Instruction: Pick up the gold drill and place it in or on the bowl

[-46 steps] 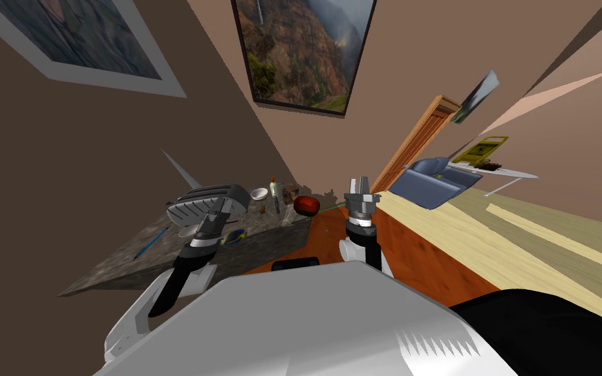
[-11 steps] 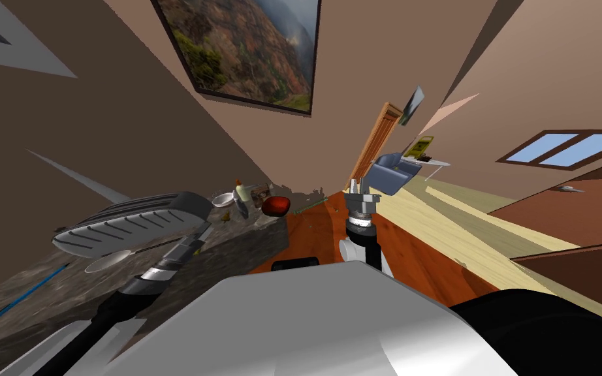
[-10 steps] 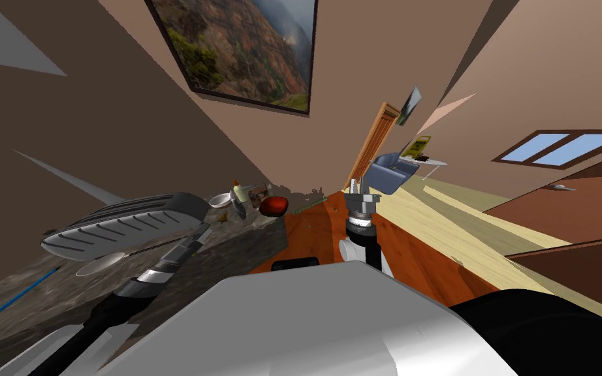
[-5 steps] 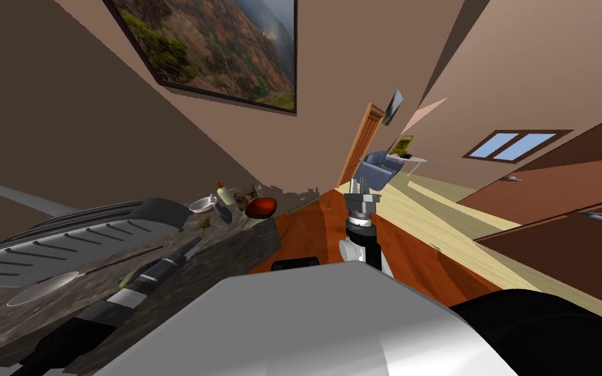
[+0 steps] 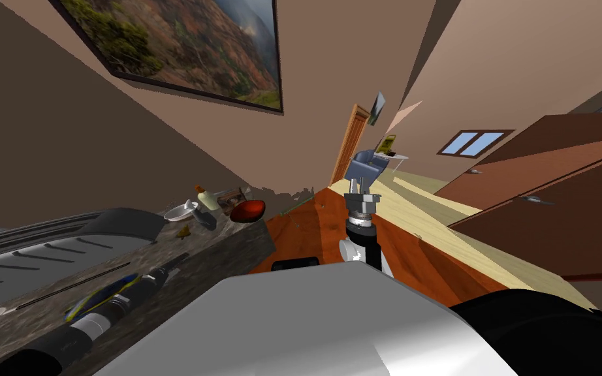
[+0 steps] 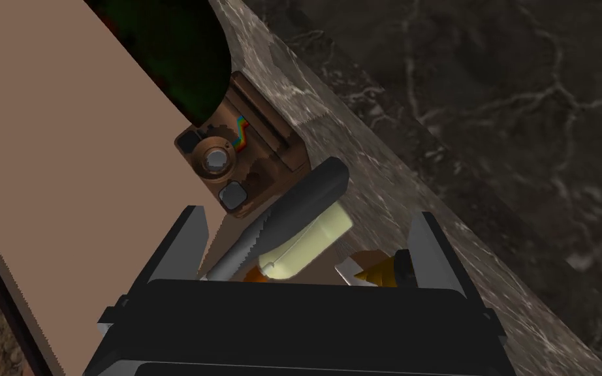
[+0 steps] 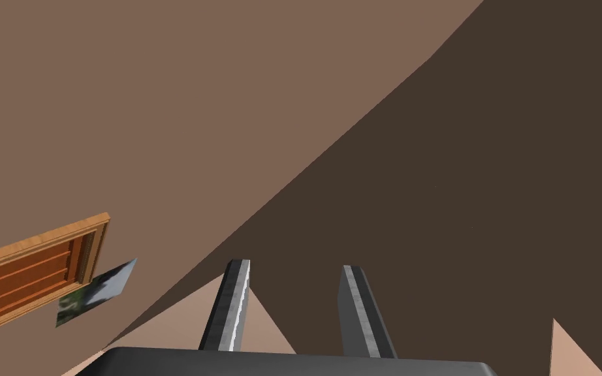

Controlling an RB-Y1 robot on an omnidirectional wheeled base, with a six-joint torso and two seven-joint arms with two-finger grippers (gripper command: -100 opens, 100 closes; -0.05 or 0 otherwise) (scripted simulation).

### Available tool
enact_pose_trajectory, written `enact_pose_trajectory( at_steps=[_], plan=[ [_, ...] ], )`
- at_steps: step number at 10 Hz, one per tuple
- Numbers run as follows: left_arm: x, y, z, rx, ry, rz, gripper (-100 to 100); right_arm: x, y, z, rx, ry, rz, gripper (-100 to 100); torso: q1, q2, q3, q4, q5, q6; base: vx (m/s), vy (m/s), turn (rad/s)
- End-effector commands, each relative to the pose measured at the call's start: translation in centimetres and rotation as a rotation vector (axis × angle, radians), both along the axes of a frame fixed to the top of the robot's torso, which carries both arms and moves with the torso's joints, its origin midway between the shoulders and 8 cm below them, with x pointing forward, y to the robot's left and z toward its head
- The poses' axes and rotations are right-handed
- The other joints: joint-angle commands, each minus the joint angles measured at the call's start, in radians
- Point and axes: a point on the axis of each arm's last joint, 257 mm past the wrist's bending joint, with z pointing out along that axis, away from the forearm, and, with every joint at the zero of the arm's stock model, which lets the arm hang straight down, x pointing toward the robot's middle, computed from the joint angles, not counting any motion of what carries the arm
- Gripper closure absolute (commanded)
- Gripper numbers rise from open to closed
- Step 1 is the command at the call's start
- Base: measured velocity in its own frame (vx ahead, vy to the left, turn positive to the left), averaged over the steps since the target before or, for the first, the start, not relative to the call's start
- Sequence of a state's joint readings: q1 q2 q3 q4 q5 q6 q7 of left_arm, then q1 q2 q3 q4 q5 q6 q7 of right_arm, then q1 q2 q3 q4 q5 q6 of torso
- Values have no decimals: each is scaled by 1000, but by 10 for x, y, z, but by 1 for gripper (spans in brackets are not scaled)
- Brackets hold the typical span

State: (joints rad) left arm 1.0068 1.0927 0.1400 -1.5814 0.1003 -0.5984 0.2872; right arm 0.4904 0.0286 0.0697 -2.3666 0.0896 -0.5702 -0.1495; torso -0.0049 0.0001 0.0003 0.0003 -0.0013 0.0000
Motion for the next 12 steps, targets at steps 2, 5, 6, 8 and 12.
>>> enact_pose_trajectory(
  at_steps=[2, 5, 6, 8, 12],
  plan=[
    [-27, 28, -17, 20, 101, 47, -100, 0, 0, 0, 0, 0, 0, 0, 1, 0, 0, 0, 0, -1, 20, -58, -85],
    [-57, 58, -31, 48, 212, 104, -100, 0, 0, 0, 0, 0, 0, 0, 3, 0, 0, 0, 1, 0, 21, -48, -131],
    [-72, 72, -35, 64, 262, 133, -100, 0, 0, 0, 0, 0, 0, 0, 2, 0, 0, 0, 1, 0, 29, -65, -218],
    [-99, 100, -41, 98, 356, 189, -100, 0, 0, 0, 0, 0, 0, 0, 2, -1, -1, 0, 0, 0, 39, -54, -185],
    [-146, 147, -44, 165, 507, 286, -100, 0, 0, 0, 0, 0, 0, 0, 6, -2, -1, 0, 1, 0, 46, -7, -196]
  ],
)
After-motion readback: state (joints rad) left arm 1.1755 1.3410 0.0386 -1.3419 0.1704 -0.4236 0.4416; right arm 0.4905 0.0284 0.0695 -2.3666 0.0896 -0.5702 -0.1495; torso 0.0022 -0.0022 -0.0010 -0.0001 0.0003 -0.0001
